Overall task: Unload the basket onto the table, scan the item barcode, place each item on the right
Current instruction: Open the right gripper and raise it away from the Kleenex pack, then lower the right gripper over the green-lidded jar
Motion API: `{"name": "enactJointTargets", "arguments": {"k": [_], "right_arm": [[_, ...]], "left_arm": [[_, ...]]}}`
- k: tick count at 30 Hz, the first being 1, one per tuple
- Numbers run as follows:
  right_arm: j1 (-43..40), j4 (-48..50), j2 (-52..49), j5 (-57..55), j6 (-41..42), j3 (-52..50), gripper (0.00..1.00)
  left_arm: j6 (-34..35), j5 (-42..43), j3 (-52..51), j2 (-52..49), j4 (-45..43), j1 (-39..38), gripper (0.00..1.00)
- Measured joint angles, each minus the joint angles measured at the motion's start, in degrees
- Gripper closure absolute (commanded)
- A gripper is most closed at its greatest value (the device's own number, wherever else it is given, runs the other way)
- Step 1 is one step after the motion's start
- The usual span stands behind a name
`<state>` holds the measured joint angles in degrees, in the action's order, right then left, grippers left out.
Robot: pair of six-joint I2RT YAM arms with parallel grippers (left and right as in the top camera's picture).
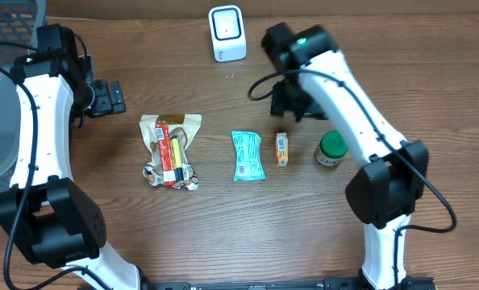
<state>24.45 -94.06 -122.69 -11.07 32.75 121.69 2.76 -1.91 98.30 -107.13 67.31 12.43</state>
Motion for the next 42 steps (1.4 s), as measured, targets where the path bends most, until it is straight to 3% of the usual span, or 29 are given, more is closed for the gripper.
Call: {"name": "enactJointTargets", "arguments": {"k": [6, 13, 28, 42], "right_arm": [[-7.87, -2.99, 0.59, -1.38, 10.51, 1.18, 0.0], [-15.96, -3.04, 0.59, 5.16, 13.99, -1.95, 0.0], [-16.41, 2.34, 0.59, 8.7, 15.04, -16.22, 0.0], [-16.41, 7.23, 0.59, 9.9, 15.02, -23.47, 0.02]], "left_arm": [[0.02, 0.0, 0.0, 0.0, 0.0, 0.0, 0.0], [0.0, 0.02, 0.0, 0.0, 0.0, 0.0, 0.0], [0.0, 0.02, 0.0, 0.0, 0.0, 0.0, 0.0], [0.0, 0.0, 0.0, 0.0, 0.0, 0.0, 0.0]]}}
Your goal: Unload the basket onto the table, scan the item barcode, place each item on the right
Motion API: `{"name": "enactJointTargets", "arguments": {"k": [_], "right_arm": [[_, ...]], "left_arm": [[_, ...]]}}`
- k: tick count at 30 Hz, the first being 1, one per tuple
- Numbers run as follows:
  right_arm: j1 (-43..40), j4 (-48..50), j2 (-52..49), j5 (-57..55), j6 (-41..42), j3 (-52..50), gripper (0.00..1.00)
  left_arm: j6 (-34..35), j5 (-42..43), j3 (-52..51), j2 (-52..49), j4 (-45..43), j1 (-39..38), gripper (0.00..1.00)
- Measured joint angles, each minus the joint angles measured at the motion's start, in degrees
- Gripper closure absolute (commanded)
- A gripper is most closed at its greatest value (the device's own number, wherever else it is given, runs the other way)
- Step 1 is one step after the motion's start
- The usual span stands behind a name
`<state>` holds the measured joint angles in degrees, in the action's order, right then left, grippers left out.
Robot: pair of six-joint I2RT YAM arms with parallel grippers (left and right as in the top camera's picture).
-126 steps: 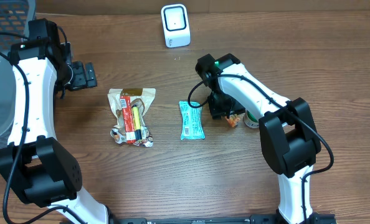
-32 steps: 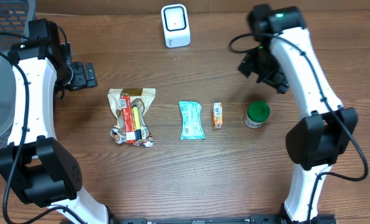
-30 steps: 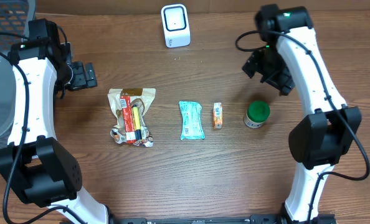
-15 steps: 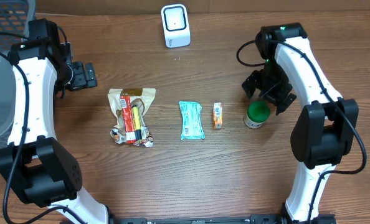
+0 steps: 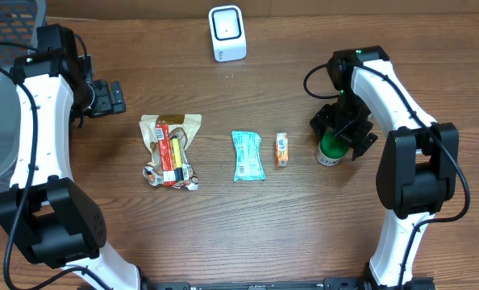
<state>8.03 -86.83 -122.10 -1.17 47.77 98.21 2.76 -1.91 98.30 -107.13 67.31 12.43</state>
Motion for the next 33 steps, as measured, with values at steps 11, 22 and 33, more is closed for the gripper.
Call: {"name": "enactJointTargets", "arguments": {"k": [11, 22, 33], "right_arm": [[0.74, 3.67, 0.0, 3.76, -4.37, -0.09, 0.11], [3.02, 4.9, 0.0, 4.22, -14.16, -0.09, 0.13], [5.25, 5.42, 0.0, 4.37, -23.67, -0.09, 0.16]], "left_arm": [[0.02, 0.02, 0.0, 0.0, 0.0, 0.0, 0.0], [0.02, 0.0, 0.0, 0.0, 0.0, 0.0, 0.0], [0.02, 0.0, 0.0, 0.0, 0.0, 0.0, 0.0]]}}
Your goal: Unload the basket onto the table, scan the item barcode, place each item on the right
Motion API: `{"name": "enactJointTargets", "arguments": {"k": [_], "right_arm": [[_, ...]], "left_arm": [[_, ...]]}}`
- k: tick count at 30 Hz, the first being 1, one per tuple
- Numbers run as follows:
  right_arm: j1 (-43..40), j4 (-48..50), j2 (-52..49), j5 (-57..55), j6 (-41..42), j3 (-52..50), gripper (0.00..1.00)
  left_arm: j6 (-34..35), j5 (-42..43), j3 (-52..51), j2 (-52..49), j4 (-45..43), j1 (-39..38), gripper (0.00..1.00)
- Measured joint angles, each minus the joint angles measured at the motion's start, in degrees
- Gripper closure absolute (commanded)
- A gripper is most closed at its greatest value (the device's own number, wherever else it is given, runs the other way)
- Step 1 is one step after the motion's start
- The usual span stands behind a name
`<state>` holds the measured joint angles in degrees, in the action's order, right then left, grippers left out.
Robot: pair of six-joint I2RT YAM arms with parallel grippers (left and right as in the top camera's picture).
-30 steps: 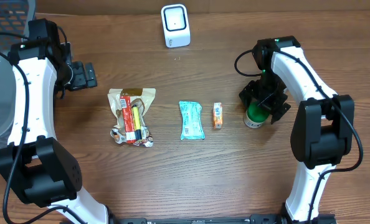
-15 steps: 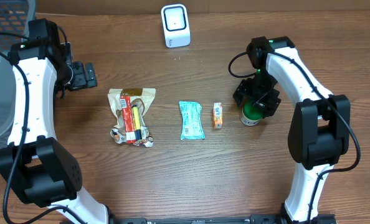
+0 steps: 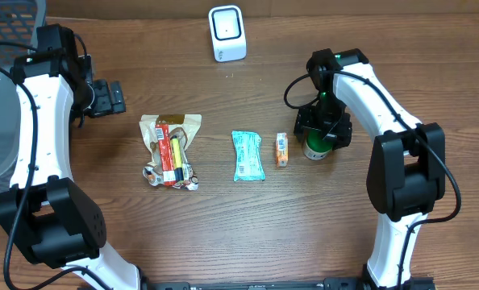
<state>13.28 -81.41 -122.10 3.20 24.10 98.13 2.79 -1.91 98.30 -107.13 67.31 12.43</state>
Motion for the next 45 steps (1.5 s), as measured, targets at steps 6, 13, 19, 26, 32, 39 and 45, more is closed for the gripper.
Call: {"name": "enactJointTargets", "arguments": {"k": [6, 13, 19, 26, 32, 39, 45], "right_arm": [[0.0, 0.22, 0.0, -0.09, -1.11, 0.0, 0.16], [0.0, -1.44, 0.0, -0.22, -1.86, 0.0, 0.0], [0.0, -1.88, 2.16, -1.11, -2.8, -0.28, 0.0], [-0.39, -1.07, 15.96, -2.01, -0.74, -0.37, 0.0], [-1.64, 0.09, 17.97, -2.14, 2.78, -1.05, 0.0], [-1.64, 5.92, 17.9, -2.05, 8.07, -8.02, 0.0], [-1.64, 13.94, 17.77, -1.46, 9.64, -15.19, 0.0]], "left_arm": [[0.0, 0.0, 0.0, 0.0, 0.0, 0.0, 0.0], [-0.02, 0.0, 0.0, 0.0, 0.0, 0.0, 0.0], [-0.02, 0.02, 0.0, 0.0, 0.0, 0.0, 0.0], [-0.02, 0.0, 0.0, 0.0, 0.0, 0.0, 0.0], [0.0, 0.0, 0.0, 0.0, 0.0, 0.0, 0.0], [-0.02, 0.02, 0.0, 0.0, 0.0, 0.0, 0.0], [-0.02, 0.02, 0.0, 0.0, 0.0, 0.0, 0.0]]}}
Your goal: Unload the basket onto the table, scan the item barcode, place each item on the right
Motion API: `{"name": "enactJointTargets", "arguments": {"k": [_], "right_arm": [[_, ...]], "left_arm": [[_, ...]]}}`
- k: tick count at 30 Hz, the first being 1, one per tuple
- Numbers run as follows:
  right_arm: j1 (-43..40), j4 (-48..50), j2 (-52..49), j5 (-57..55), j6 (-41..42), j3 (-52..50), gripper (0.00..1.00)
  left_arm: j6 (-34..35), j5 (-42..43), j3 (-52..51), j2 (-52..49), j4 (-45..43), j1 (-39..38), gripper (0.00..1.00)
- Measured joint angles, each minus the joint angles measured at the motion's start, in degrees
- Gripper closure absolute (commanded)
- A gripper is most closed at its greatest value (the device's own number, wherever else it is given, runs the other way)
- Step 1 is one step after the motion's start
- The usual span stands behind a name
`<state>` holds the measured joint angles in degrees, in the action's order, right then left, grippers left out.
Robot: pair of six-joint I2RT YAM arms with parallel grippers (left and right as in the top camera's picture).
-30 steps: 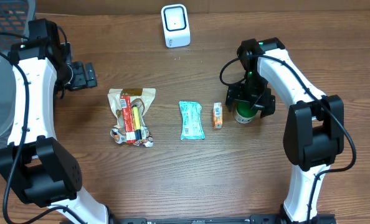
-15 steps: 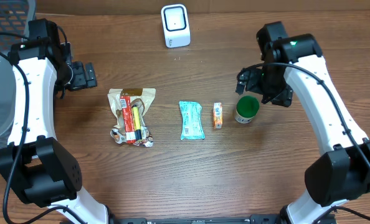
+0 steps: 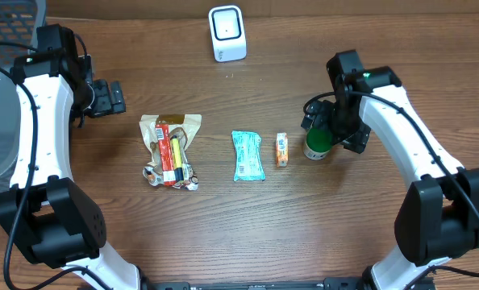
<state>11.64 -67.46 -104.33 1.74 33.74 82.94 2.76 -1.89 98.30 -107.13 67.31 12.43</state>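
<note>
A green-lidded jar stands on the wooden table at the right end of a row of items. My right gripper is down on its upper right side, with the wrist hiding the fingers, so the grip cannot be told. The white barcode scanner stands at the back centre. A small orange box, a teal packet and a crumpled snack bag lie in the row to the jar's left. My left gripper hovers open and empty at the back left.
A grey mesh basket sits at the table's left edge, behind my left arm. The orange box lies close to the jar's left side.
The right arm's elbow has swung out to the right and the wrist now sits at the jar's upper right. The jar stays in the same spot. The left arm has not moved.
My right gripper first hung behind the row, near the orange box. Then it was down over the jar at the row's right end. Later the jar stood a little further left, close to the orange box, and it still stands there.
</note>
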Motion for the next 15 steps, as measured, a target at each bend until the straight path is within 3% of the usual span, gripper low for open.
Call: {"name": "enactJointTargets", "arguments": {"k": [6, 15], "right_arm": [[-0.02, 4.76, -0.11, 0.42, 0.55, -2.93, 0.01], [0.02, 7.43, -0.11, 0.42, 1.97, -4.39, 0.12]], "left_arm": [[0.02, 0.0, 0.0, 0.0, 0.0, 0.0, 0.0], [0.02, 0.0, 0.0, 0.0, 0.0, 0.0, 0.0]]}}
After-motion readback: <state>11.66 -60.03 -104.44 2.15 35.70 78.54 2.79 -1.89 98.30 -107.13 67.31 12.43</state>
